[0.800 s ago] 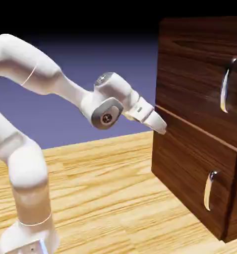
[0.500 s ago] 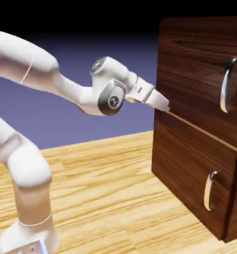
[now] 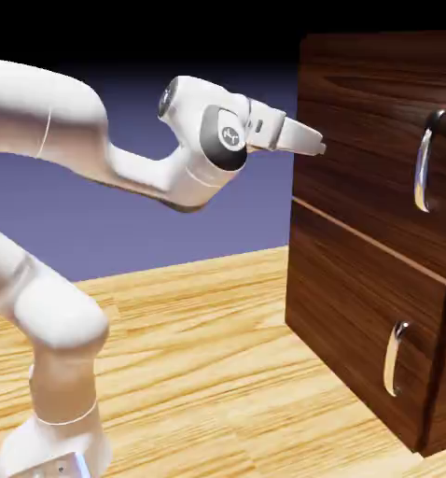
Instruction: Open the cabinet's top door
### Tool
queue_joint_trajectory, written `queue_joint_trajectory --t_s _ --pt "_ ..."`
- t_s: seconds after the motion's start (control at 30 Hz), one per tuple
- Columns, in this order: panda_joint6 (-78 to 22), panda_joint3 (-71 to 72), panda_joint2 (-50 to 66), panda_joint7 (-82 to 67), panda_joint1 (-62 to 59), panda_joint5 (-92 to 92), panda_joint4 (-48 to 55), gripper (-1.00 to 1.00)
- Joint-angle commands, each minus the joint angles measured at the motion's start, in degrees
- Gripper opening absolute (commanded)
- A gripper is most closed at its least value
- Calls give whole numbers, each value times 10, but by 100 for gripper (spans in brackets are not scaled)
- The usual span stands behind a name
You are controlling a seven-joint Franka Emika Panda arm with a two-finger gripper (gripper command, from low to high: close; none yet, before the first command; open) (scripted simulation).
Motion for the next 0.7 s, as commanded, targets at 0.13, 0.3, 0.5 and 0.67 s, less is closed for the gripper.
queue_joint_trajectory --t_s 0.13,0.3,0.5,0.67 --pt "5 -50 -14 92 42 -125 33 0" --pt "9 -99 -28 185 84 -249 66 0" --pt "15 -159 -45 296 135 -399 106 0" --pt "19 -208 -59 388 177 -523 140 0"
